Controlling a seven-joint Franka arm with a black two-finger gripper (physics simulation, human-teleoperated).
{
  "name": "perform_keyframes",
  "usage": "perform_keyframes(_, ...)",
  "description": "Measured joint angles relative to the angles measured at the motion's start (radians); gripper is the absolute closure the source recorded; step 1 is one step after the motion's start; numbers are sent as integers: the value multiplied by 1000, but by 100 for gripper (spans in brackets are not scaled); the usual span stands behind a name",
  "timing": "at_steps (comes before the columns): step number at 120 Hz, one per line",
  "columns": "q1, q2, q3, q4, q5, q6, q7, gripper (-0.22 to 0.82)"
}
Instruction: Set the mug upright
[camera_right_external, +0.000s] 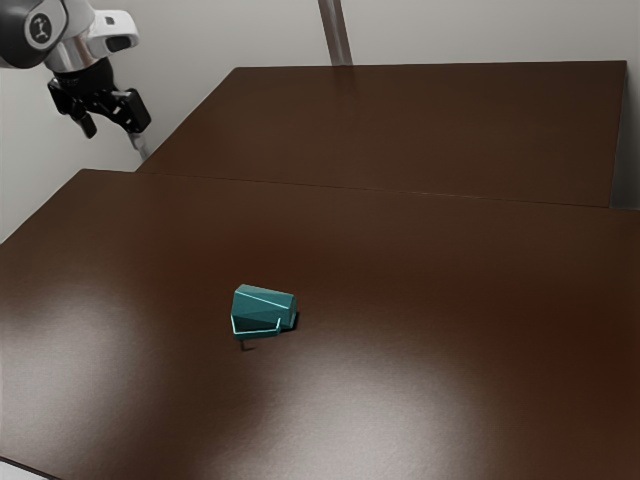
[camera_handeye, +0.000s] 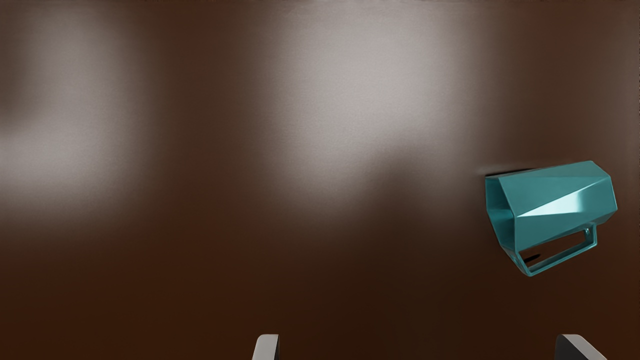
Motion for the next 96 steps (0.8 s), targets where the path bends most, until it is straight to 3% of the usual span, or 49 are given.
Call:
perform_keyframes(38, 1, 14, 5, -41, -20, 23, -5, 0)
perform_keyframes(74, 39, 43, 7, -258, -337, 34, -48, 0)
perform_keyframes(96, 87, 141, 9, -305, -473, 53, -75, 0)
